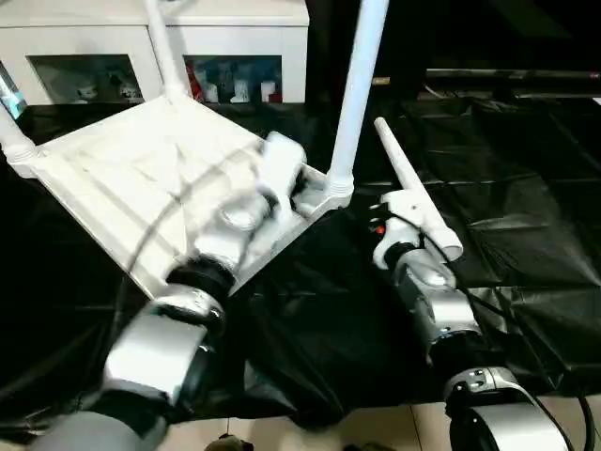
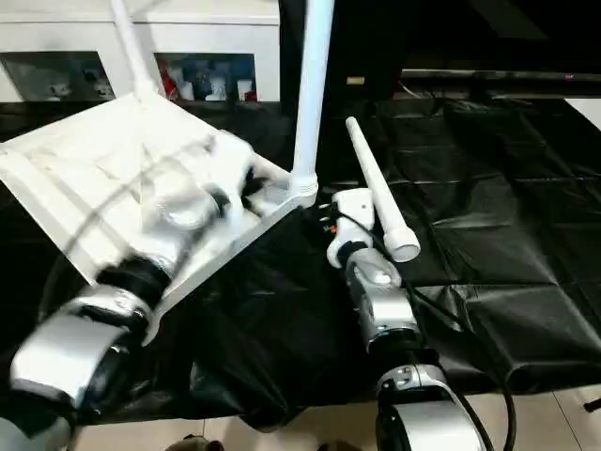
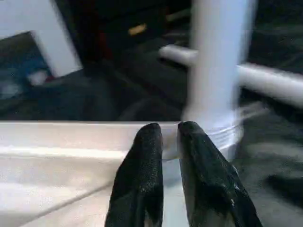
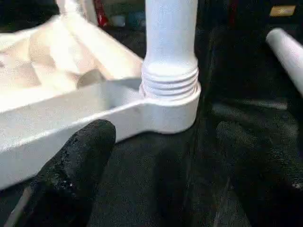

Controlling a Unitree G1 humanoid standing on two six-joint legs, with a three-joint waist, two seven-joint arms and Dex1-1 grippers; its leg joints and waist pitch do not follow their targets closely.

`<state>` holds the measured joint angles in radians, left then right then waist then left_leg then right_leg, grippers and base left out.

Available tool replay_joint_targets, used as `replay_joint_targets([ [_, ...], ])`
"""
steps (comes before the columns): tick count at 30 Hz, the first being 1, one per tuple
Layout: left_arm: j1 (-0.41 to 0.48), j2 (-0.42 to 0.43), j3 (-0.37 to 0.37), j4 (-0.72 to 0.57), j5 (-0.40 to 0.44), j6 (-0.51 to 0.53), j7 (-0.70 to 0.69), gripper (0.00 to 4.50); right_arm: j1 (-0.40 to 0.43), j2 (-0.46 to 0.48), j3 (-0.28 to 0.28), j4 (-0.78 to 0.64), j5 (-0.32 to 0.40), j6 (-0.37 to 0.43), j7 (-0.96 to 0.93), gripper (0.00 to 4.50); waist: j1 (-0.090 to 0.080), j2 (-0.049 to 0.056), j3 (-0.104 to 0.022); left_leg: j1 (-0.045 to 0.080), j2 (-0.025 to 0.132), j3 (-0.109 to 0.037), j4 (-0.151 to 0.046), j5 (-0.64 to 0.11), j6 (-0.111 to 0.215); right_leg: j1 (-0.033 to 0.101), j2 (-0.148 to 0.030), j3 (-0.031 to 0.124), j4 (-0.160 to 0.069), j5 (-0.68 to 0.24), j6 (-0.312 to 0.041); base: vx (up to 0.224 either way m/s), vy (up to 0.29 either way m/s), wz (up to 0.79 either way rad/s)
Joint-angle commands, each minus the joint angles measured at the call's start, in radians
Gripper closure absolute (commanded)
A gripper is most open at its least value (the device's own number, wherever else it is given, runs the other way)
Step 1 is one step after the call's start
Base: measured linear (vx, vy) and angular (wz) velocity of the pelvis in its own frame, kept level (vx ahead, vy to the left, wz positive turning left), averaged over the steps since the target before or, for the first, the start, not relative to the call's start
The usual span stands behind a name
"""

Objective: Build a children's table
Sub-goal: Rotate table base

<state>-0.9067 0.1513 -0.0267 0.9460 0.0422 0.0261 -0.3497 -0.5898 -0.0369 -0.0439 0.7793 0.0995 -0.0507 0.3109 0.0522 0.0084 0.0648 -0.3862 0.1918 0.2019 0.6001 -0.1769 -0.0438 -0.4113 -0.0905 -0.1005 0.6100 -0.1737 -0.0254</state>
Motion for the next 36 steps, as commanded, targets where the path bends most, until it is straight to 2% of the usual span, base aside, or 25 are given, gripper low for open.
replay_joint_targets([
  [1, 0.050, 0.056, 0.017, -0.052, 0.023, 0.058, 0.029, 3.74, -0.012, 0.005, 0.012, 0.013, -0.019, 0.023, 0.008, 0.61, 0.005, 0.005, -0.081, 0.020, 0.044, -0.027, -0.067, -0.189, 0.067, 0.060, -0.068, 0.054, -0.069, -0.161, -0.232, 0.000, 0.000, 0.00],
  [4, 0.088, 0.096, 0.029, -0.110, 0.031, 0.096, 0.040, 3.74, -0.020, 0.011, 0.018, 0.027, -0.026, 0.027, 0.003, 0.61, 0.007, 0.007, -0.081, 0.025, 0.046, -0.026, -0.068, -0.190, 0.049, 0.055, -0.068, 0.056, -0.069, -0.169, -0.230, 0.000, 0.000, 0.00],
  [5, 0.133, 0.134, 0.051, -0.190, 0.045, 0.144, 0.061, 3.74, -0.033, 0.016, 0.025, 0.047, -0.034, 0.031, 0.000, 0.61, 0.007, 0.008, -0.081, 0.022, 0.052, -0.030, -0.072, -0.186, 0.042, 0.056, -0.069, 0.056, -0.062, -0.153, -0.237, 0.000, 0.000, 0.00],
  [6, 0.182, 0.174, 0.074, -0.274, 0.065, 0.185, 0.087, 3.74, -0.046, 0.021, 0.033, 0.066, -0.039, 0.036, 0.001, 0.61, 0.008, 0.009, -0.083, 0.026, 0.054, -0.028, -0.071, -0.188, 0.036, 0.053, -0.069, 0.056, -0.060, -0.145, -0.239, 0.000, 0.000, 0.00],
  [7, 0.230, 0.212, 0.091, -0.354, 0.090, 0.222, 0.115, 3.74, -0.057, 0.026, 0.040, 0.080, -0.039, 0.045, 0.005, 0.61, 0.002, 0.012, -0.084, 0.022, 0.057, -0.032, -0.073, -0.184, 0.031, 0.057, -0.071, 0.056, -0.054, -0.128, -0.242, 0.000, 0.000, 0.00],
  [8, 0.275, 0.245, 0.106, -0.424, 0.113, 0.255, 0.131, 3.74, -0.067, 0.030, 0.046, 0.092, -0.041, 0.052, 0.007, 0.61, 0.000, 0.012, -0.082, 0.022, 0.052, -0.028, -0.072, -0.184, 0.034, 0.051, -0.065, 0.056, -0.058, -0.128, -0.239, 0.000, 0.000, 0.00],
  [11, 0.371, 0.286, 0.160, -0.562, 0.152, 0.319, 0.164, 3.74, -0.090, 0.037, 0.054, 0.119, -0.049, 0.055, 0.007, 0.61, -0.003, 0.017, -0.080, 0.025, 0.054, -0.027, -0.073, -0.191, 0.025, 0.049, -0.065, 0.058, -0.056, -0.128, -0.237, 0.000, 0.000, 0.00],
  [12, 0.429, 0.302, 0.192, -0.648, 0.162, 0.369, 0.184, 3.74, -0.104, 0.043, 0.053, 0.133, -0.052, 0.057, 0.005, 0.61, 0.000, 0.006, -0.078, 0.029, 0.057, -0.025, -0.073, -0.205, 0.016, 0.047, -0.068, 0.060, -0.057, -0.158, -0.232, 0.000, 0.000, 0.00],
  [13, 0.464, 0.309, 0.210, -0.696, 0.172, 0.398, 0.192, 3.74, -0.113, 0.047, 0.052, 0.140, -0.053, 0.057, 0.004, 0.61, -0.002, 0.002, -0.074, 0.025, 0.054, -0.025, -0.075, -0.209, 0.018, 0.046, -0.066, 0.060, -0.060, -0.180, -0.228, 0.000, 0.000, 0.00],
  [14, 0.472, 0.310, 0.215, -0.704, 0.174, 0.403, 0.195, 3.74, -0.115, 0.048, 0.052, 0.141, -0.053, 0.057, 0.004, 0.61, 0.003, 0.009, -0.072, 0.030, 0.053, -0.024, -0.076, -0.229, 0.010, 0.040, -0.065, 0.061, -0.067, -0.216, -0.217, 0.000, 0.000, 0.00],
  [15, 0.532, 0.316, 0.250, -0.770, 0.189, 0.454, 0.216, 3.74, -0.129, 0.054, 0.053, 0.154, -0.055, 0.059, 0.011, 0.61, 0.003, 0.001, -0.069, 0.028, 0.053, -0.027, -0.081, -0.259, -0.003, 0.038, -0.062, 0.061, -0.069, -0.251, -0.200, 0.000, 0.000, 0.00],
  [17, 0.555, 0.321, 0.257, -0.790, 0.197, 0.478, 0.220, 3.74, -0.135, 0.056, 0.055, 0.161, -0.057, 0.061, 0.018, 0.61, 0.005, 0.003, -0.070, 0.031, 0.053, -0.027, -0.080, -0.267, -0.009, 0.037, -0.063, 0.061, -0.069, -0.259, -0.193, 0.000, 0.000, 0.00],
  [18, 0.579, 0.326, 0.255, -0.806, 0.196, 0.505, 0.221, 3.74, -0.140, 0.057, 0.061, 0.173, -0.059, 0.061, 0.023, 0.61, 0.006, 0.003, -0.068, 0.037, 0.051, -0.026, -0.082, -0.299, -0.020, 0.030, -0.061, 0.063, -0.074, -0.278, -0.178, 0.000, 0.000, 0.00],
  [19, 0.579, 0.326, 0.255, -0.806, 0.196, 0.505, 0.221, 3.74, -0.140, 0.057, 0.061, 0.173, -0.059, 0.061, 0.023, 0.61, 0.007, 0.004, -0.067, 0.037, 0.051, -0.028, -0.083, -0.311, -0.024, 0.030, -0.062, 0.063, -0.075, -0.285, -0.175, 0.000, 0.000, 0.00],
  [20, 0.636, 0.340, 0.228, -0.834, 0.179, 0.578, 0.172, 3.74, -0.152, 0.060, 0.075, 0.205, -0.066, 0.061, 0.036, 0.61, 0.006, -0.002, -0.068, 0.037, 0.050, -0.029, -0.085, -0.324, -0.031, 0.030, -0.061, 0.063, -0.076, -0.290, -0.169, 0.000, 0.000, 0.00],
  [21, 0.641, 0.341, 0.225, -0.837, 0.177, 0.585, 0.166, 3.74, -0.154, 0.061, 0.076, 0.208, -0.066, 0.061, 0.037, 0.61, 0.006, -0.005, -0.070, 0.034, 0.051, -0.031, -0.084, -0.321, -0.035, 0.033, -0.065, 0.063, -0.071, -0.286, -0.173, 0.000, 0.000, 0.00],
  [22, 0.675, 0.344, 0.207, -0.868, 0.159, 0.641, 0.121, 3.74, -0.163, 0.064, 0.081, 0.229, -0.069, 0.061, 0.045, 0.61, 0.003, -0.003, -0.067, 0.029, 0.049, -0.032, -0.088, -0.326, -0.034, 0.034, -0.064, 0.063, -0.074, -0.301, -0.167, 0.000, 0.000, 0.00],
  [25, 0.723, 0.354, 0.149, -0.965, 0.103, 0.763, -0.005, 3.74, -0.188, 0.069, 0.077, 0.266, -0.076, 0.054, 0.042, 0.61, 0.002, -0.002, -0.069, 0.033, 0.051, -0.032, -0.087, -0.328, -0.042, 0.031, -0.065, 0.065, -0.072, -0.276, -0.176, 0.000, 0.000, 0.00],
  [27, 0.729, 0.357, 0.137, -0.981, 0.088, 0.777, -0.030, 3.74, -0.192, 0.069, 0.076, 0.269, -0.077, 0.054, 0.042, 0.61, 0.001, -0.002, -0.066, 0.033, 0.049, -0.032, -0.088, -0.348, -0.046, 0.031, -0.063, 0.065, -0.074, -0.275, -0.183, 0.000, 0.000, 0.00],
  [30, 0.750, 0.386, 0.078, -1.056, 0.023, 0.847, -0.138, 3.74, -0.204, 0.067, 0.068, 0.277, -0.074, 0.056, 0.052, 0.61, 0.000, -0.004, -0.066, 0.036, 0.047, -0.033, -0.087, -0.360, -0.047, 0.031, -0.063, 0.065, -0.075, -0.295, -0.174, 0.000, 0.000, 0.00],
  [33, 0.762, 0.411, 0.035, -1.109, -0.032, 0.845, -0.226, 3.74, -0.205, 0.059, 0.067, 0.277, -0.068, 0.058, 0.063, 0.61, 0.003, 0.000, -0.065, 0.039, 0.048, -0.031, -0.087, -0.357, -0.048, 0.028, -0.060, 0.066, -0.075, -0.284, -0.179, 0.000, 0.000, 0.00],
  [34, 0.766, 0.412, 0.015, -1.154, -0.081, 0.855, -0.292, 3.74, -0.193, 0.045, 0.062, 0.260, -0.059, 0.063, 0.076, 0.61, 0.004, -0.002, -0.065, 0.041, 0.048, -0.031, -0.087, -0.359, -0.055, 0.029, -0.059, 0.066, -0.072, -0.270, -0.182, 0.000, 0.000, 0.00],
  [36, 0.758, 0.404, -0.003, -1.163, -0.105, 0.836, -0.331, 3.74, -0.175, 0.031, 0.055, 0.232, -0.051, 0.071, 0.084, 0.61, 0.004, -0.003, -0.066, 0.041, 0.046, -0.029, -0.087, -0.359, -0.056, 0.028, -0.057, 0.067, -0.071, -0.256, -0.184, 0.000, 0.000, 0.00],
])
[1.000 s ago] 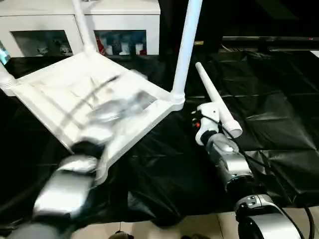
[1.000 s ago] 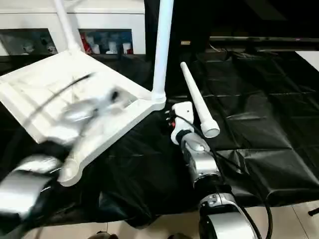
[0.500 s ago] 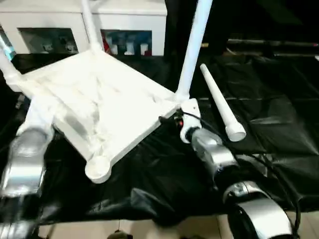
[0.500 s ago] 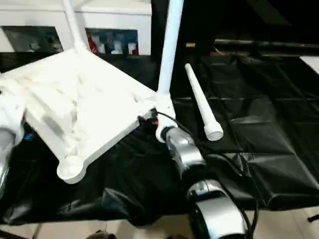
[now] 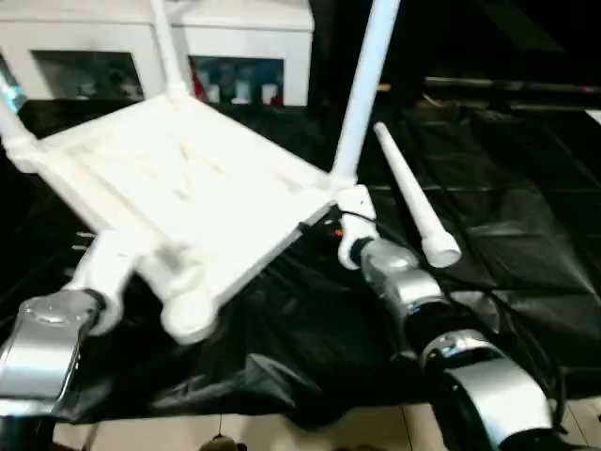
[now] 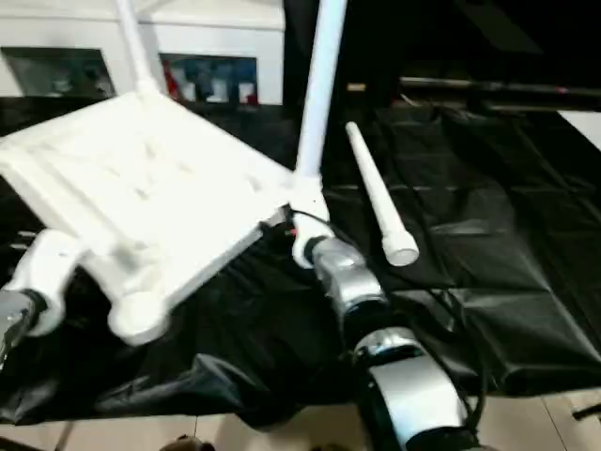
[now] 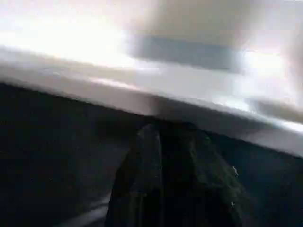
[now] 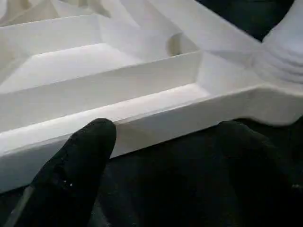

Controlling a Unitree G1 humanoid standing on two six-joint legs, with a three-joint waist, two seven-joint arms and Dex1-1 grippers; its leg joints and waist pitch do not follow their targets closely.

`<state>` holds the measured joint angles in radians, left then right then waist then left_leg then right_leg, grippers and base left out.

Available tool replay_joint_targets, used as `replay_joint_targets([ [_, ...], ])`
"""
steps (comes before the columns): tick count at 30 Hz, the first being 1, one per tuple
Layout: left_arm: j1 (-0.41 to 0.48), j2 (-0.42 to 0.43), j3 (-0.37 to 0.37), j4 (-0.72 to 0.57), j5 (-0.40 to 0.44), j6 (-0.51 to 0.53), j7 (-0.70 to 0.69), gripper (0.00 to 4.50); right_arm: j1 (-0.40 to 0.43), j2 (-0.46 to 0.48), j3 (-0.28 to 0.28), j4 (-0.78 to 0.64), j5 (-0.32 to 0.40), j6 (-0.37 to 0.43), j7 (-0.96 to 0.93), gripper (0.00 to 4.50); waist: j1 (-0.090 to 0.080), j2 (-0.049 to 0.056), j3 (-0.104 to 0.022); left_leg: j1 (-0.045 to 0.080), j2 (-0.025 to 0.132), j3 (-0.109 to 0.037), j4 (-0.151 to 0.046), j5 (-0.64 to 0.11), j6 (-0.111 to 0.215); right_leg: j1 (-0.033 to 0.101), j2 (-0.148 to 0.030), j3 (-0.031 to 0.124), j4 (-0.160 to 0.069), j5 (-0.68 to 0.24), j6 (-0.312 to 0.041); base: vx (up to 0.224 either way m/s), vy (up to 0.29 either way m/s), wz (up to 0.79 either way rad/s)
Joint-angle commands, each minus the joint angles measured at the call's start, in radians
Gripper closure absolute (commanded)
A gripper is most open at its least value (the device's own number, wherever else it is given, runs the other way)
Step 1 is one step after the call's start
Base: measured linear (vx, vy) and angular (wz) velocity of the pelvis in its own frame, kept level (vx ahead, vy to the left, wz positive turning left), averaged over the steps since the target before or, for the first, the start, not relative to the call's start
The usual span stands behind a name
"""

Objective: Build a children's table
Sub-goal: Rotate table base

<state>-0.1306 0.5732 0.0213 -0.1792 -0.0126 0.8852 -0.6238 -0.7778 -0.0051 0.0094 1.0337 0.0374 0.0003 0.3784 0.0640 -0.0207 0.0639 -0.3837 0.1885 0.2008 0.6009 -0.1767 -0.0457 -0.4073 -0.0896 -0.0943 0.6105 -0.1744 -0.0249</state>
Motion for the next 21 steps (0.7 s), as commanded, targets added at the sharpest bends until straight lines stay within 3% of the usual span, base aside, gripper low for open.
replay_joint_targets([
  [1, -0.034, -0.030, -0.066, -0.026, -0.054, -0.056, -0.075, 3.74, 0.032, -0.013, -0.003, -0.054, 0.016, 0.032, 0.023, 0.61, -0.010, 0.020, -0.064, 0.034, 0.048, -0.028, -0.088, -0.347, -0.048, 0.029, -0.058, 0.061, -0.072, -0.254, -0.182, 0.000, 0.000, 0.00],
  [5, -0.059, -0.056, -0.078, 0.002, -0.053, -0.089, -0.073, 3.74, 0.061, -0.029, -0.005, -0.106, 0.020, 0.048, 0.034, 0.61, -0.011, 0.020, -0.067, 0.028, 0.047, -0.028, -0.087, -0.310, -0.041, 0.037, -0.061, 0.063, -0.072, -0.245, -0.170, 0.000, 0.000, 0.00],
  [8, -0.113, -0.109, -0.099, 0.087, -0.048, -0.166, -0.057, 3.74, 0.129, -0.065, -0.012, -0.253, 0.026, 0.100, 0.034, 0.61, -0.014, 0.022, -0.069, 0.028, 0.044, -0.027, -0.084, -0.288, -0.036, 0.041, -0.056, 0.063, -0.076, -0.239, -0.156, 0.000, 0.000, 0.00],
  [9, -0.128, -0.121, -0.107, 0.111, -0.044, -0.189, -0.051, 3.74, 0.147, -0.074, -0.015, -0.307, 0.032, 0.128, 0.034, 0.61, -0.014, 0.022, -0.069, 0.028, 0.044, -0.027, -0.084, -0.288, -0.036, 0.041, -0.056, 0.063, -0.076, -0.239, -0.156, 0.000, 0.000, 0.00],
  [11, -0.168, -0.164, -0.126, 0.171, -0.044, -0.256, -0.034, 3.74, 0.191, -0.111, -0.018, -0.483, 0.026, 0.283, 0.008, 0.61, -0.015, 0.024, -0.068, 0.027, 0.041, -0.029, -0.083, -0.264, -0.029, 0.045, -0.049, 0.062, -0.078, -0.223, -0.141, 0.000, 0.000, 0.00],
  [12, -0.170, -0.167, -0.127, 0.173, -0.045, -0.259, -0.034, 3.74, 0.192, -0.113, -0.017, -0.492, 0.024, 0.295, 0.005, 0.61, -0.014, 0.021, -0.074, 0.024, 0.044, -0.030, -0.083, -0.239, -0.030, 0.049, -0.053, 0.062, -0.069, -0.195, -0.149, 0.000, 0.000, 0.00],
  [13, -0.186, -0.187, -0.142, 0.189, -0.044, -0.268, -0.033, 3.74, 0.192, -0.137, -0.022, -0.559, 0.020, 0.382, -0.001, 0.61, -0.017, 0.034, -0.071, 0.025, 0.043, -0.028, -0.082, -0.243, -0.033, 0.045, -0.053, 0.061, -0.072, -0.197, -0.155, 0.000, 0.000, 0.00],
  [14, -0.188, -0.188, -0.144, 0.190, -0.044, -0.268, -0.034, 3.74, 0.192, -0.140, -0.023, -0.567, 0.022, 0.393, 0.001, 0.61, -0.020, 0.028, -0.071, 0.024, 0.041, -0.028, -0.081, -0.245, -0.031, 0.048, -0.051, 0.060, -0.074, -0.199, -0.156, 0.000, 0.000, 0.00],
  [16, -0.197, -0.192, -0.160, 0.185, -0.047, -0.263, -0.043, 3.74, 0.177, -0.165, -0.058, -0.635, 0.053, 0.485, 0.004, 0.61, -0.020, 0.029, -0.073, 0.024, 0.042, -0.028, -0.079, -0.241, -0.027, 0.050, -0.054, 0.061, -0.072, -0.192, -0.163, 0.000, 0.000, 0.00],
  [19, -0.191, -0.166, -0.155, 0.143, -0.061, -0.250, -0.074, 3.67, 0.140, -0.190, -0.099, -0.639, 0.067, 0.491, -0.025, 0.35, -0.026, 0.024, -0.073, 0.023, 0.042, -0.026, -0.076, -0.228, -0.026, 0.049, -0.055, 0.060, -0.072, -0.193, -0.178, 0.000, 0.000, 0.00],
  [21, -0.187, -0.144, -0.152, 0.128, -0.076, -0.258, -0.103, 3.67, 0.117, -0.207, -0.115, -0.647, 0.083, 0.546, -0.037, 0.16, -0.026, 0.024, -0.073, 0.024, 0.041, -0.026, -0.075, -0.221, -0.023, 0.050, -0.054, 0.059, -0.070, -0.199, -0.180, 0.000, 0.000, 0.00],
])
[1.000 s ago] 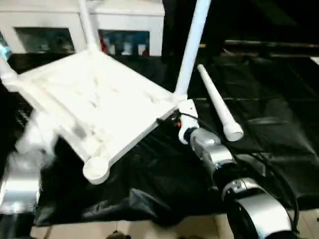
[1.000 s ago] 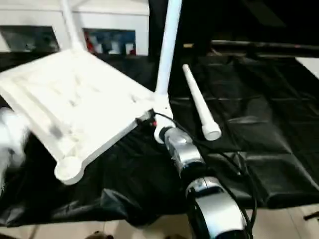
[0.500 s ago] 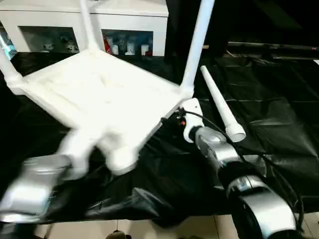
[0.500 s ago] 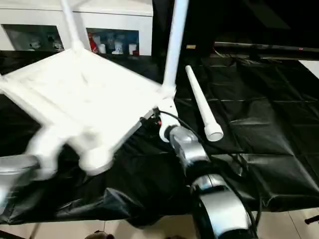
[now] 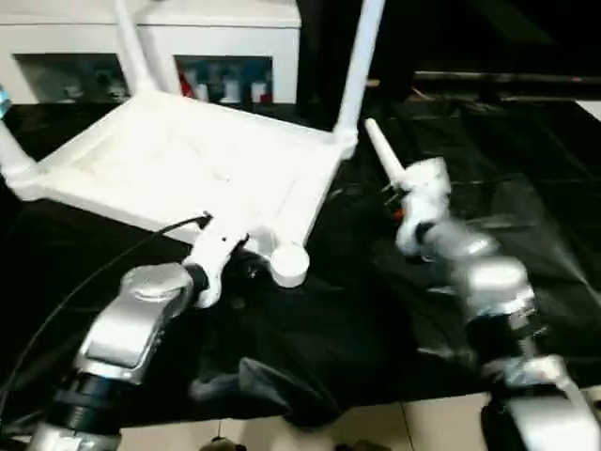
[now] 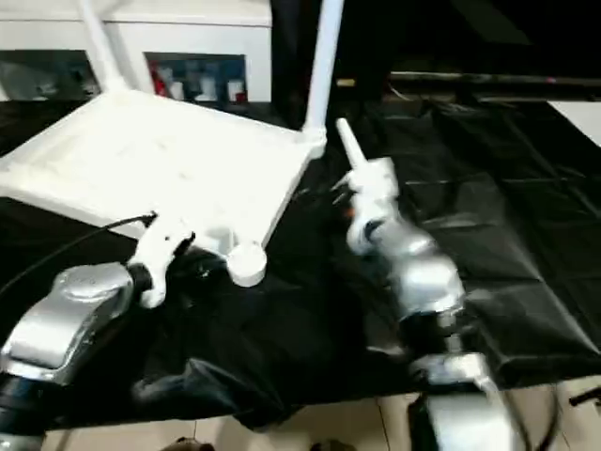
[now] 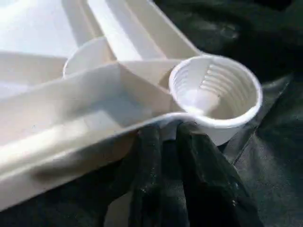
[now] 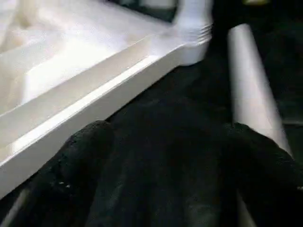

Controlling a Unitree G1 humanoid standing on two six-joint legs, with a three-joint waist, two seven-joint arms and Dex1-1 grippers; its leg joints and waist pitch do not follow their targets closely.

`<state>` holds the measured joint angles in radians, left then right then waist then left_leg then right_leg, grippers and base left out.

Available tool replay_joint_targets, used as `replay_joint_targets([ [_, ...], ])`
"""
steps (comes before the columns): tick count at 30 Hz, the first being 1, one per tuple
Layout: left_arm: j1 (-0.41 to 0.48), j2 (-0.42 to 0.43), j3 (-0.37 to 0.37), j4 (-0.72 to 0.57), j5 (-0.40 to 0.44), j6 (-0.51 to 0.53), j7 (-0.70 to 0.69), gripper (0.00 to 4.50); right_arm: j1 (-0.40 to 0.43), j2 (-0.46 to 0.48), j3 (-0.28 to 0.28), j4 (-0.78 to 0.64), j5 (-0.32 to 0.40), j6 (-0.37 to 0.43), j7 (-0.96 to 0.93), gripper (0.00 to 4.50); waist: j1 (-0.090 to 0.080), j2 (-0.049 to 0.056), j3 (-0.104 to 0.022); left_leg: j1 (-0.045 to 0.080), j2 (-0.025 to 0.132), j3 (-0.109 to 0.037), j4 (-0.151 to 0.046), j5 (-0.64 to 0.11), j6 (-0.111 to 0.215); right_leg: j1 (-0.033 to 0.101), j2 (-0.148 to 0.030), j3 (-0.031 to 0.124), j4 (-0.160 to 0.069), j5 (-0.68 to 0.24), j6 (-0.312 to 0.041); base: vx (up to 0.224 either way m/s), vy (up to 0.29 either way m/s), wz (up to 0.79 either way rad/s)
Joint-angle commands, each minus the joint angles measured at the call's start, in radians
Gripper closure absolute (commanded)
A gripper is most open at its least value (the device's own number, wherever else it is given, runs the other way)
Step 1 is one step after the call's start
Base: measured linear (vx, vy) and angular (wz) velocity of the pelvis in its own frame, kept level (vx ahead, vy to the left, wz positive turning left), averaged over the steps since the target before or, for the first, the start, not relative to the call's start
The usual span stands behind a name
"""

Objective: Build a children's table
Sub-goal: Rotate table base, then pick table leg

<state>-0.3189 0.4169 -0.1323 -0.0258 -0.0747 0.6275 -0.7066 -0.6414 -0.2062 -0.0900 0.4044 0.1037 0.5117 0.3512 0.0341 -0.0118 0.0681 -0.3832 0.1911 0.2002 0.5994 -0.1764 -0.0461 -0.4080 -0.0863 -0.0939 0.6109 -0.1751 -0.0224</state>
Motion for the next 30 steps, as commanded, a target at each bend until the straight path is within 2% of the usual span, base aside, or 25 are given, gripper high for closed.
replay_joint_targets([
  [1, 0.004, 0.024, 0.005, -0.033, -0.023, -0.003, -0.037, 3.67, -0.033, -0.015, -0.018, -0.018, 0.019, 0.063, -0.012, 0.07, 0.002, 0.018, -0.076, 0.024, 0.038, -0.025, -0.073, -0.217, -0.020, 0.049, -0.056, 0.058, -0.070, -0.202, -0.186, 0.000, 0.000, 0.00],
  [2, 0.013, 0.067, 0.011, -0.076, -0.045, 0.006, -0.085, 3.67, -0.112, -0.047, -0.034, 0.085, 0.004, 0.089, -0.038, 0.07, 0.001, 0.010, -0.077, 0.023, 0.038, -0.025, -0.073, -0.214, -0.020, 0.051, -0.055, 0.058, -0.069, -0.202, -0.188, 0.000, 0.000, 0.00],
  [3, 0.013, 0.067, 0.011, -0.076, -0.045, 0.006, -0.085, 3.67, -0.112, -0.047, -0.034, 0.085, 0.004, 0.089, -0.038, 0.07, -0.001, 0.014, -0.078, 0.020, 0.036, -0.026, -0.071, -0.201, -0.023, 0.052, -0.056, 0.056, -0.064, -0.195, -0.201, 0.000, 0.000, 0.00],
  [4, 0.016, 0.087, 0.011, -0.103, -0.058, 0.012, -0.109, 3.67, -0.162, -0.069, -0.040, 0.163, -0.012, 0.100, -0.055, 0.07, 0.002, 0.016, -0.076, 0.025, 0.037, -0.023, -0.070, -0.207, -0.024, 0.047, -0.056, 0.057, -0.067, -0.199, -0.201, 0.000, 0.000, 0.00],
  [5, 0.016, 0.087, 0.011, -0.103, -0.058, 0.012, -0.109, 3.67, -0.162, -0.069, -0.040, 0.163, -0.012, 0.100, -0.055, 0.07, 0.002, 0.018, -0.074, 0.025, 0.035, -0.022, -0.069, -0.218, -0.031, 0.046, -0.055, 0.057, -0.067, -0.208, -0.208, 0.000, 0.000, 0.00],
  [6, 0.019, 0.103, 0.010, -0.132, -0.072, 0.015, -0.132, 3.67, -0.215, -0.091, -0.028, 0.258, -0.032, 0.106, -0.060, 0.07, 0.005, 0.023, -0.074, 0.028, 0.036, -0.022, -0.068, -0.225, -0.038, 0.045, -0.056, 0.057, -0.066, -0.208, -0.207, 0.000, 0.000, 0.00],
  [9, 0.024, 0.124, 0.006, -0.177, -0.102, 0.020, -0.174, 3.67, -0.285, -0.112, -0.016, 0.384, -0.051, 0.120, -0.068, 0.07, 0.005, 0.024, -0.075, 0.028, 0.036, -0.023, -0.066, -0.231, -0.047, 0.046, -0.055, 0.057, -0.062, -0.185, -0.221, 0.000, 0.000, 0.00],
  [11, 0.025, 0.134, 0.004, -0.200, -0.120, 0.028, -0.194, 3.67, -0.320, -0.117, -0.020, 0.444, -0.050, 0.128, -0.074, 0.07, 0.009, 0.029, -0.076, 0.027, 0.036, -0.022, -0.066, -0.226, -0.048, 0.049, -0.054, 0.057, -0.060, -0.156, -0.225, 0.000, 0.000, 0.00],
  [13, 0.027, 0.150, 0.004, -0.243, -0.165, 0.046, -0.233, 3.67, -0.386, -0.122, -0.026, 0.563, -0.049, 0.121, -0.089, 0.07, 0.007, 0.027, -0.080, 0.026, 0.035, -0.022, -0.063, -0.218, -0.050, 0.051, -0.055, 0.055, -0.053, -0.135, -0.242, 0.000, 0.000, 0.00],
  [15, 0.025, 0.157, 0.004, -0.268, -0.191, 0.055, -0.253, 3.67, -0.431, -0.123, -0.038, 0.650, -0.047, 0.118, -0.106, 0.07, 0.007, 0.031, -0.076, 0.023, 0.034, -0.021, -0.061, -0.224, -0.046, 0.052, -0.055, 0.056, -0.053, -0.143, -0.251, 0.000, 0.000, 0.00],
  [17, 0.019, 0.158, 0.003, -0.286, -0.208, 0.065, -0.266, 3.67, -0.465, -0.121, -0.057, 0.732, -0.045, 0.103, -0.117, 0.07, 0.006, 0.027, -0.073, 0.020, 0.034, -0.020, -0.059, -0.228, -0.040, 0.053, -0.057, 0.056, -0.054, -0.164, -0.253, 0.000, 0.000, 0.00],
  [22, 0.011, 0.169, 0.000, -0.311, -0.228, 0.090, -0.273, 3.67, -0.490, -0.115, -0.070, 0.820, -0.038, 0.085, -0.125, 0.07, 0.008, 0.033, -0.073, 0.022, 0.036, -0.020, -0.058, -0.228, -0.041, 0.052, -0.055, 0.055, -0.053, -0.179, -0.243, 0.000, 0.000, 0.00],
  [26, 0.016, 0.193, 0.004, -0.339, -0.260, 0.125, -0.287, 3.67, -0.494, -0.114, -0.062, 0.885, -0.051, 0.087, -0.132, 0.07, 0.011, 0.034, -0.072, 0.020, 0.037, -0.018, -0.057, -0.211, -0.036, 0.051, -0.053, 0.054, -0.046, -0.143, -0.259, 0.000, 0.000, 0.00],
  [30, 0.012, 0.200, 0.010, -0.349, -0.278, 0.145, -0.293, 3.67, -0.489, -0.113, -0.055, 0.913, -0.067, 0.092, -0.124, 0.07, 0.011, 0.025, -0.068, 0.019, 0.037, -0.017, -0.058, -0.224, -0.035, 0.051, -0.054, 0.054, -0.051, -0.190, -0.250, 0.000, 0.000, 0.00],
])
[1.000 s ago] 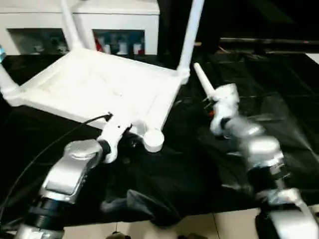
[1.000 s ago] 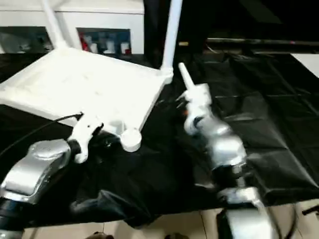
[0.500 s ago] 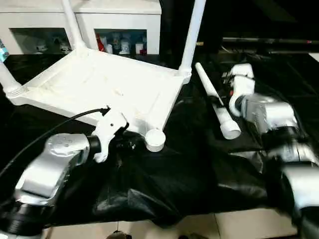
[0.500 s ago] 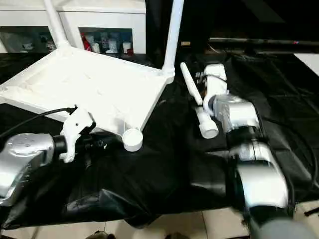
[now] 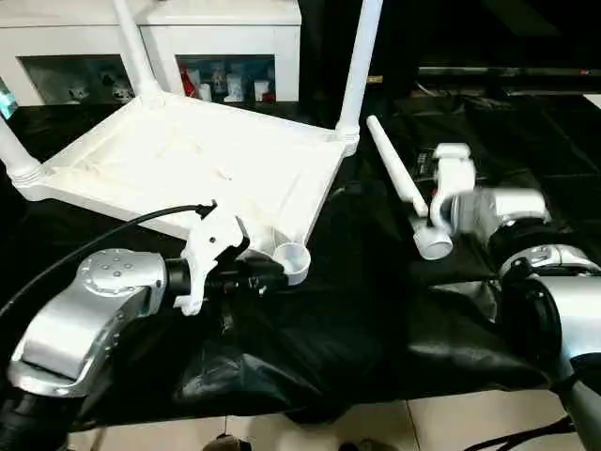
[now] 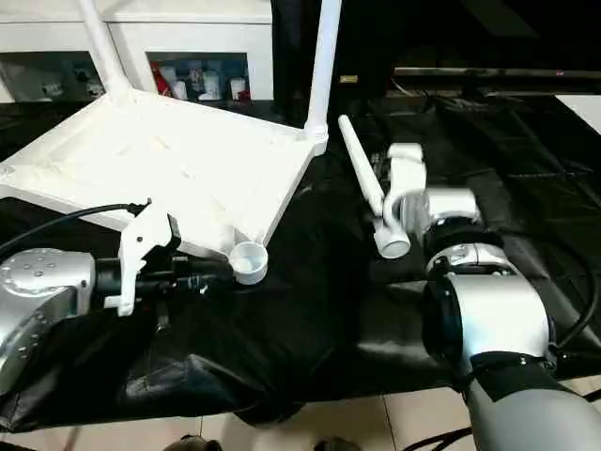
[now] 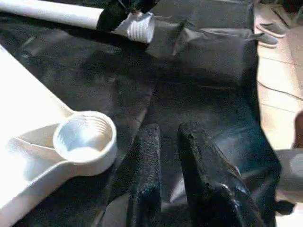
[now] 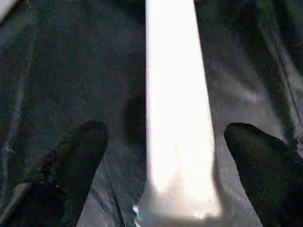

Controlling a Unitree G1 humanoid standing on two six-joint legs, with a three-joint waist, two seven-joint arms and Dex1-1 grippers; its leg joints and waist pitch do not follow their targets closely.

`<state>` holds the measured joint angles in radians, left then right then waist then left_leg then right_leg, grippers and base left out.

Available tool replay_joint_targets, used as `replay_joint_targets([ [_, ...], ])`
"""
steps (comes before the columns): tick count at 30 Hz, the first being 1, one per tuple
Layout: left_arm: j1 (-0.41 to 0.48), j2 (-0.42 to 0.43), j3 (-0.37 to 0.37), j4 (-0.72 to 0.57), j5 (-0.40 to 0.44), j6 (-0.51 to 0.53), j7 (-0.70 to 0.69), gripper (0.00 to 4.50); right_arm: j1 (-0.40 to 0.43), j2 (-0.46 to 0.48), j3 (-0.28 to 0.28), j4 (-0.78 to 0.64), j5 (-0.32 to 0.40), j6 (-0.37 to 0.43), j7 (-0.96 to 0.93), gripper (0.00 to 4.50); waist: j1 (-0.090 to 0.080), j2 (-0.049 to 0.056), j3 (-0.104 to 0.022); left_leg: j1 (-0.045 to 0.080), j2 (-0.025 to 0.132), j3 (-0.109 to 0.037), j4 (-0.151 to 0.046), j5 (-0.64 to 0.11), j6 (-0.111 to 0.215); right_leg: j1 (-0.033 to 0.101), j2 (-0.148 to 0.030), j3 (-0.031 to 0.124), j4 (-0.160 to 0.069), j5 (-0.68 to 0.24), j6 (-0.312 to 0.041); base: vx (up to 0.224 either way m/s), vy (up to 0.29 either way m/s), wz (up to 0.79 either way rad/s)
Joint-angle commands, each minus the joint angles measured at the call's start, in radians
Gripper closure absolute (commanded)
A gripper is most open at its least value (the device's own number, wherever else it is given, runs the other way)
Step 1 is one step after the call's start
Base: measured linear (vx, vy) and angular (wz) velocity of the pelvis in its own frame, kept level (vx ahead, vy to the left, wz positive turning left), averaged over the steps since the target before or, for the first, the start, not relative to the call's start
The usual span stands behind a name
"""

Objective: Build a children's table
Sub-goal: Pick table leg

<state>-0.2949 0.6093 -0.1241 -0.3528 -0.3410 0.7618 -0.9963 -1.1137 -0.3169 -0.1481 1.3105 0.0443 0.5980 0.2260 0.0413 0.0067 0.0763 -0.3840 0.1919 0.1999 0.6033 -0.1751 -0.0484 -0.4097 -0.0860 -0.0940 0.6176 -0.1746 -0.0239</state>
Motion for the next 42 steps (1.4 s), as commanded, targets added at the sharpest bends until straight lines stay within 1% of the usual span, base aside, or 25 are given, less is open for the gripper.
replay_joint_targets([
  [1, -0.014, 0.007, 0.003, -0.024, -0.014, 0.014, -0.003, 3.67, -0.017, -0.002, 0.003, 0.010, -0.009, 0.005, 0.001, 0.07, 0.004, 0.007, -0.076, 0.020, 0.036, -0.017, -0.061, -0.224, -0.032, 0.052, -0.055, 0.054, -0.057, -0.195, -0.246, 0.000, 0.000, 0.00],
  [2, -0.014, 0.006, 0.004, -0.026, -0.018, 0.018, -0.003, 3.67, -0.017, -0.001, 0.002, 0.015, -0.010, 0.003, 0.002, 0.07, 0.005, 0.007, -0.077, 0.020, 0.036, -0.017, -0.061, -0.220, -0.033, 0.052, -0.056, 0.054, -0.057, -0.198, -0.242, 0.000, 0.000, 0.00],
  [3, -0.015, 0.008, 0.004, -0.029, -0.022, 0.022, -0.005, 3.67, -0.018, -0.001, 0.000, 0.018, -0.009, 0.001, 0.001, 0.32, 0.006, 0.006, -0.078, 0.020, 0.037, -0.017, -0.060, -0.215, -0.032, 0.052, -0.055, 0.054, -0.056, -0.197, -0.241, 0.000, 0.000, 0.00],
  [4, -0.015, 0.011, 0.002, -0.034, -0.027, 0.028, -0.008, 3.39, -0.019, -0.002, -0.001, 0.021, -0.008, -0.002, 0.000, 0.40, 0.006, 0.003, -0.079, 0.019, 0.037, -0.017, -0.060, -0.210, -0.031, 0.052, -0.055, 0.054, -0.056, -0.195, -0.240, 0.000, 0.000, 0.00],
  [6, -0.015, 0.016, -0.001, -0.041, -0.036, 0.038, -0.005, 3.32, -0.020, -0.005, 0.000, 0.026, -0.010, -0.006, 0.000, 0.45, 0.007, 0.002, -0.081, 0.019, 0.036, -0.016, -0.058, -0.201, -0.028, 0.053, -0.056, 0.055, -0.055, -0.191, -0.239, 0.000, 0.000, 0.00],
  [8, -0.014, 0.021, -0.004, -0.048, -0.048, 0.056, -0.002, 3.27, -0.020, -0.009, 0.001, 0.031, -0.015, -0.007, 0.001, 0.71, 0.008, 0.001, -0.082, 0.017, 0.036, -0.016, -0.057, -0.193, -0.028, 0.052, -0.056, 0.055, -0.053, -0.194, -0.238, 0.000, 0.000, 0.00],
  [9, -0.012, 0.026, -0.006, -0.054, -0.054, 0.065, -0.001, 3.14, -0.019, -0.012, -0.005, 0.035, -0.018, -0.007, 0.003, 0.78, 0.008, -0.004, -0.081, 0.017, 0.036, -0.015, -0.057, -0.200, -0.028, 0.051, -0.056, 0.055, -0.056, -0.211, -0.233, 0.000, 0.000, 0.00],
  [10, -0.011, 0.026, -0.006, -0.054, -0.055, 0.065, 0.000, 2.92, -0.019, -0.012, -0.006, 0.035, -0.018, -0.007, 0.003, 0.87, 0.008, -0.004, -0.081, 0.017, 0.036, -0.015, -0.057, -0.200, -0.028, 0.051, -0.056, 0.055, -0.056, -0.211, -0.233, 0.000, 0.000, 0.00],
  [11, -0.011, 0.027, -0.007, -0.055, -0.058, 0.069, -0.001, 2.91, -0.018, -0.013, -0.008, 0.037, -0.019, -0.006, 0.003, 0.93, 0.009, -0.002, -0.081, 0.017, 0.035, -0.015, -0.056, -0.202, -0.031, 0.051, -0.056, 0.055, -0.055, -0.225, -0.227, 0.000, 0.000, 0.00],
  [12, -0.011, 0.028, -0.007, -0.058, -0.062, 0.073, -0.001, 2.90, -0.015, -0.015, -0.004, 0.038, -0.023, -0.005, 0.005, 1.04, 0.008, -0.007, -0.079, 0.016, 0.035, -0.015, -0.055, -0.207, -0.031, 0.049, -0.056, 0.056, -0.057, -0.238, -0.222, 0.000, 0.000, 0.00],
  [13, -0.011, 0.030, -0.008, -0.059, -0.067, 0.079, -0.001, 2.79, -0.014, -0.015, -0.002, 0.039, -0.027, -0.004, 0.008, 1.14, 0.009, -0.005, -0.078, 0.016, 0.035, -0.016, -0.055, -0.219, -0.035, 0.049, -0.057, 0.056, -0.058, -0.260, -0.215, 0.000, 0.000, 0.00],
  [14, -0.011, 0.031, -0.008, -0.062, -0.070, 0.083, -0.001, 2.79, -0.012, -0.016, 0.001, 0.040, -0.029, -0.002, 0.011, 1.14, 0.008, -0.008, -0.078, 0.016, 0.036, -0.016, -0.056, -0.225, -0.036, 0.048, -0.058, 0.056, -0.059, -0.271, -0.211, 0.000, 0.000, 0.00],
  [15, -0.010, 0.032, -0.008, -0.064, -0.072, 0.085, -0.001, 2.50, -0.011, -0.016, 0.003, 0.040, -0.031, -0.001, 0.013, 1.31, 0.008, -0.007, -0.076, 0.018, 0.035, -0.017, -0.055, -0.238, -0.040, 0.046, -0.058, 0.057, -0.061, -0.294, -0.203, 0.000, 0.000, 0.00],
  [16, -0.010, 0.032, -0.008, -0.064, -0.072, 0.085, -0.001, 2.50, -0.011, -0.016, 0.003, 0.040, -0.031, -0.001, 0.013, 1.31, 0.007, -0.006, -0.076, 0.019, 0.035, -0.018, -0.055, -0.245, -0.042, 0.045, -0.058, 0.056, -0.061, -0.304, -0.200, 0.000, 0.000, 0.00],
  [17, -0.005, 0.036, -0.008, -0.071, -0.071, 0.079, 0.005, 2.44, -0.003, -0.016, 0.006, 0.043, -0.036, 0.003, 0.017, 1.46, 0.006, -0.011, -0.075, 0.018, 0.035, -0.018, -0.055, -0.256, -0.044, 0.043, -0.058, 0.057, -0.063, -0.320, -0.192, 0.000, 0.000, 0.00],
  [18, -0.004, 0.036, -0.009, -0.072, -0.071, 0.077, 0.006, 2.38, -0.002, -0.016, 0.007, 0.043, -0.037, 0.003, 0.017, 1.53, 0.007, -0.010, -0.075, 0.018, 0.035, -0.019, -0.056, -0.258, -0.045, 0.044, -0.058, 0.056, -0.062, -0.325, -0.190, 0.000, 0.000, 0.00],
  [19, -0.001, 0.038, -0.011, -0.075, -0.070, 0.075, 0.008, 2.38, 0.002, -0.017, 0.007, 0.045, -0.038, 0.005, 0.017, 1.53, 0.006, -0.011, -0.076, 0.018, 0.035, -0.020, -0.055, -0.257, -0.046, 0.043, -0.058, 0.057, -0.062, -0.327, -0.186, 0.000, 0.000, 0.00],
  [20, 0.000, 0.039, -0.012, -0.077, -0.070, 0.073, 0.010, 2.08, 0.004, -0.017, 0.007, 0.045, -0.039, 0.006, 0.017, 1.63, 0.006, -0.011, -0.076, 0.018, 0.035, -0.020, -0.055, -0.256, -0.046, 0.043, -0.058, 0.057, -0.062, -0.326, -0.185, 0.000, 0.000, 0.00],
  [21, 0.003, 0.041, -0.014, -0.080, -0.071, 0.073, 0.012, 2.08, 0.006, -0.018, 0.007, 0.046, -0.042, 0.007, 0.019, 1.73, 0.005, -0.013, -0.076, 0.017, 0.035, -0.020, -0.055, -0.252, -0.046, 0.043, -0.059, 0.057, -0.062, -0.324, -0.185, 0.000, 0.000, 0.00],
  [24, 0.008, 0.043, -0.016, -0.087, -0.074, 0.077, 0.017, 1.98, 0.011, -0.019, 0.005, 0.046, -0.044, 0.010, 0.024, 1.90, 0.005, -0.011, -0.076, 0.016, 0.035, -0.020, -0.055, -0.240, -0.044, 0.043, -0.057, 0.057, -0.059, -0.307, -0.186, 0.000, 0.000, 0.00],
  [27, 0.007, 0.040, -0.019, -0.087, -0.073, 0.079, 0.022, 1.58, 0.019, -0.020, -0.001, 0.047, -0.040, 0.009, 0.020, 2.22, 0.005, -0.011, -0.078, 0.017, 0.034, -0.019, -0.055, -0.244, -0.047, 0.043, -0.056, 0.056, -0.058, -0.293, -0.189, 0.000, 0.000, 0.00],
  [31, -0.001, 0.035, -0.023, -0.077, -0.069, 0.079, 0.032, 1.40, 0.024, -0.020, -0.014, 0.046, -0.031, 0.000, 0.009, 2.36, 0.003, -0.013, -0.078, 0.018, 0.034, -0.020, -0.055, -0.258, -0.051, 0.043, -0.056, 0.056, -0.059, -0.298, -0.188, 0.000, 0.000, 0.00],
  [33, -0.010, 0.030, -0.021, -0.067, -0.068, 0.078, 0.043, 1.08, 0.026, -0.025, -0.036, 0.044, -0.019, -0.018, -0.008, 2.57, 0.003, -0.014, -0.079, 0.019, 0.034, -0.021, -0.055, -0.265, -0.055, 0.042, -0.056, 0.056, -0.060, -0.300, -0.184, 0.000, 0.000, 0.00],
  [35, -0.020, 0.027, -0.019, -0.053, -0.063, 0.072, 0.052, 0.86, 0.023, -0.030, -0.050, 0.041, -0.013, -0.026, -0.007, 2.61, 0.002, -0.014, -0.078, 0.020, 0.034, -0.021, -0.055, -0.273, -0.056, 0.042, -0.055, 0.056, -0.060, -0.304, -0.182, 0.000, 0.000, 0.00],
  [42, -0.046, 0.011, -0.015, -0.025, -0.062, 0.053, 0.071, 0.24, 0.014, -0.047, -0.061, 0.025, 0.003, -0.026, 0.029, 2.68, 0.001, -0.015, -0.081, 0.016, 0.033, -0.021, -0.053, -0.254, -0.051, 0.046, -0.055, 0.055, -0.058, -0.283, -0.187, 0.000, 0.000, 0.00],
])
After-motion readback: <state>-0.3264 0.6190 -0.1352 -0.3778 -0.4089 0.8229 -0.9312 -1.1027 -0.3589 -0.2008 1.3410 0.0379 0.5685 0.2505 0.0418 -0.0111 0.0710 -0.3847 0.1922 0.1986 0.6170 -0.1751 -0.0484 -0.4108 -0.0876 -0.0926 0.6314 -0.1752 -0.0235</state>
